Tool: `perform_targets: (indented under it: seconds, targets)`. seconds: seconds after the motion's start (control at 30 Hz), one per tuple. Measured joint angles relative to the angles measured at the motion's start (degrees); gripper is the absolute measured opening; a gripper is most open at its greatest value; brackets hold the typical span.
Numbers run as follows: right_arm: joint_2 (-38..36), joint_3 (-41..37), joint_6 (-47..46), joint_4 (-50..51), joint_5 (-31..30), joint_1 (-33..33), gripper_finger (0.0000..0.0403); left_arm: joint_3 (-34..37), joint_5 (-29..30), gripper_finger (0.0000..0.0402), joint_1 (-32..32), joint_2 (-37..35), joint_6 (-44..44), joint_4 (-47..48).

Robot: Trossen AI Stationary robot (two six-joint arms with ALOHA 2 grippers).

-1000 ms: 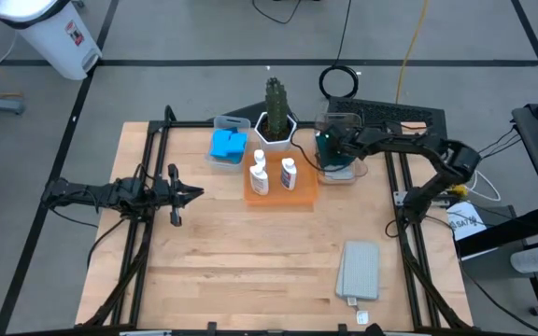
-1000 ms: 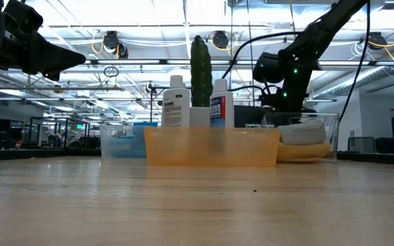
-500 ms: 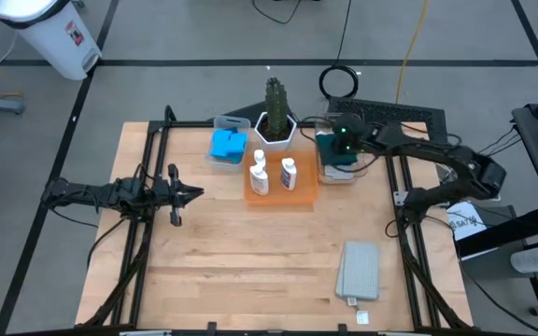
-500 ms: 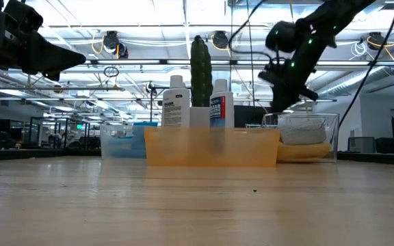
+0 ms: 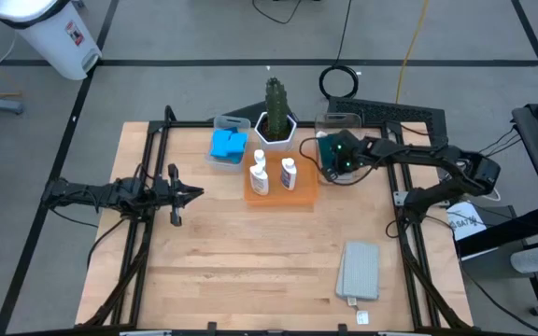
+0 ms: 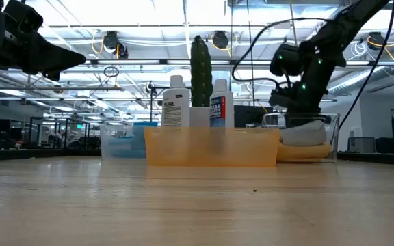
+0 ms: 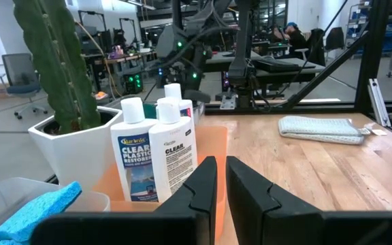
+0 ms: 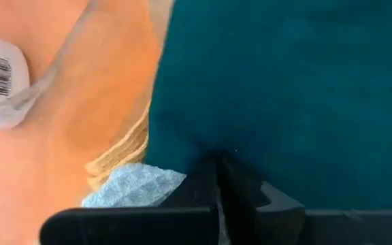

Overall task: Pick & Place Kitchen Items
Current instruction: Put the blue microfiber towel into the transparent bin, then put the gray microfiber towel into the transparent bin

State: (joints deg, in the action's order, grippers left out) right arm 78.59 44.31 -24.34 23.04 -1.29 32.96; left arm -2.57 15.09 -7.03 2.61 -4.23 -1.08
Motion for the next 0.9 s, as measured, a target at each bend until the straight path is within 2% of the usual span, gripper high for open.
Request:
perform_targets:
  seconds: [0.17, 0.37, 0.6, 0.73, 0.9]
  targets:
    - [-0.4, -1.3, 0.9, -1.9, 0.2, 1.1, 0.0000, 0.0, 0.0, 0.0037, 0.0, 0.0, 0.0, 0.0]
    - [-4.3, -0.3, 1.5, -1.6, 0.1, 1.1, 0.0000, 0.0, 0.0, 0.0037, 0.0, 0.0, 0.0, 0.0]
    - [-13.1, -0.1, 1.6, -1.7, 6.2, -1.4, 0.0000, 0.0, 0.0, 0.0037, 0.0, 0.0, 0.0, 0.0]
    - [-19.0, -0.1, 4.3, -1.8, 10.0, -6.9, 0.0000, 0.0, 0.0, 0.0037, 0.0, 0.0, 0.0, 0.0]
    - [-24.6, -0.1, 4.5, -3.8, 10.2, -18.7, 0.0000, 0.0, 0.0, 0.0037, 0.0, 0.0, 0.0, 0.0]
